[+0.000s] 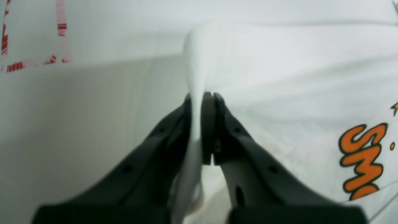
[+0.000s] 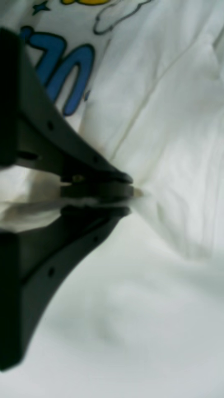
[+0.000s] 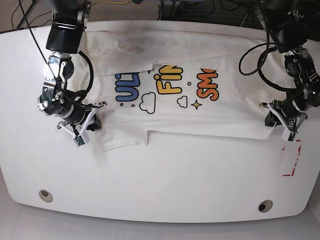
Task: Layout the t-shirt on the table in an organized manner, then fold the t-shirt properly
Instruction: 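Lift the grasped edge with both grippers and fold it over the print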
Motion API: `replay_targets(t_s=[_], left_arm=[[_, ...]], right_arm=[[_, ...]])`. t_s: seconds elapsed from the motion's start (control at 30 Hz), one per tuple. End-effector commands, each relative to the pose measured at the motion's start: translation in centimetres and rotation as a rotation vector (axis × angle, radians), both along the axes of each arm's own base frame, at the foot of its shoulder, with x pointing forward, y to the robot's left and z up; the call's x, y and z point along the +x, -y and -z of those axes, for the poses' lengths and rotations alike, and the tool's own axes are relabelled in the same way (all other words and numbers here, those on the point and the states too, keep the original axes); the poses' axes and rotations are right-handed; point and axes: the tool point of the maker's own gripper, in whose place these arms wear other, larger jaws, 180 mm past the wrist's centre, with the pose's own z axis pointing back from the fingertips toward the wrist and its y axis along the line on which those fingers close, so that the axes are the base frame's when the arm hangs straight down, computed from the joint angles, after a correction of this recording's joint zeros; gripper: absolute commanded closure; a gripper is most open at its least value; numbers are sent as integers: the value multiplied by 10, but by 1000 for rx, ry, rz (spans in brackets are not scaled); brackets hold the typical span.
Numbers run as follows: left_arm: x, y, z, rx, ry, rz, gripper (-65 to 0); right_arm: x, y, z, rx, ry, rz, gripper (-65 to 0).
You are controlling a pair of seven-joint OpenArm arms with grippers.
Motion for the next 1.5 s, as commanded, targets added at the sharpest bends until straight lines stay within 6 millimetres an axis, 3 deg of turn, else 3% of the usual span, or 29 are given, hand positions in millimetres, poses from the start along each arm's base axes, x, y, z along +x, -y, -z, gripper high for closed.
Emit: replay_targets(t_s=[0.0, 0.37, 0.63, 0.87, 1.27, 1.37, 1.47], left_arm=[[8, -10, -20, 25, 57, -1, 0], [-19, -12, -15, 91, 31, 21, 0], [-48, -15, -11, 155, 0, 53, 0], [-76, -16, 0, 183, -51, 65, 0], [-114, -38, 15, 212, -137, 26, 0], [-121, -43, 16, 232, -159, 38, -8], [-123, -45, 17, 236, -166, 40, -71]], right_arm=[[3, 9, -22, -27, 62, 11, 0], [-37, 21, -39, -141, 48, 34, 0], [-67, 17, -44, -209, 32, 7, 0], [-93, 18, -38, -253, -24, -5, 0], [-133, 17, -11, -254, -135, -21, -3], [-140, 17, -6, -254, -154, -23, -38], [-144, 17, -4, -252, -165, -24, -127]])
